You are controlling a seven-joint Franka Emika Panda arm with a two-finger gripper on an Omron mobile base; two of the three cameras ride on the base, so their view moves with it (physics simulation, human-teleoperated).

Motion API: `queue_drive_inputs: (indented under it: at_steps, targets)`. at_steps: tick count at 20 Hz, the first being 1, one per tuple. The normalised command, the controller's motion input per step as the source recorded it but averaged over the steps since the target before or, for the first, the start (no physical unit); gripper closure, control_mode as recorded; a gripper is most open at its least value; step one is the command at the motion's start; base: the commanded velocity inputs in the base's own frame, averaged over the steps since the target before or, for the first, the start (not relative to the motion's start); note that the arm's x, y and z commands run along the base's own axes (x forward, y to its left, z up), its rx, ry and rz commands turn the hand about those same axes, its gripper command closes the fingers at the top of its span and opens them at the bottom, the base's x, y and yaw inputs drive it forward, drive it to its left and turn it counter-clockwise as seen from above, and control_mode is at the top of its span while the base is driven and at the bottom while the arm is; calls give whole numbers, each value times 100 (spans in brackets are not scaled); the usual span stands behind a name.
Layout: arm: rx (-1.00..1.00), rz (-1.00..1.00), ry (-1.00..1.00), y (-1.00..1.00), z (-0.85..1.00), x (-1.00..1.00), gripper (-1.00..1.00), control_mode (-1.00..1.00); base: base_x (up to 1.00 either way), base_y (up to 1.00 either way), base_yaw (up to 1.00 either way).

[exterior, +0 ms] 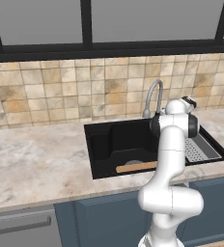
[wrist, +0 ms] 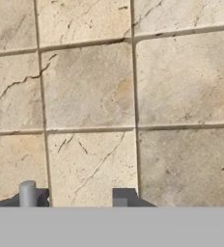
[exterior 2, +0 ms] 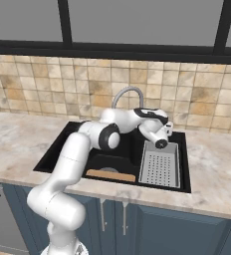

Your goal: Turn on the sink faucet with hot water and rinse the cutting board for ten seconds, then turn off the faucet. Push the cutting board to reach the water if necessary.

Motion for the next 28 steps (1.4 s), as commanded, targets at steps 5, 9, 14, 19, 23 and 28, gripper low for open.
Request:
queue_drive_inputs:
  at_steps: [5, 9, 14, 19, 23, 28]
  targets:
    - [2, 0, 0, -52, 0, 0, 100, -100, 0, 0, 0]
    - [0, 0, 0, -46, 0, 0, 100, -100, 0, 0, 0]
    - [0, 0, 0, -40, 0, -8, 100, -100, 0, 0, 0]
    - [0, 0, 0, -34, 0, -22, 100, -100, 0, 0, 0]
    - [0, 0, 0, -33, 0, -31, 100, -100, 0, 0, 0]
    - [0, -3, 0, -37, 0, -37, 100, -100, 0, 0, 0]
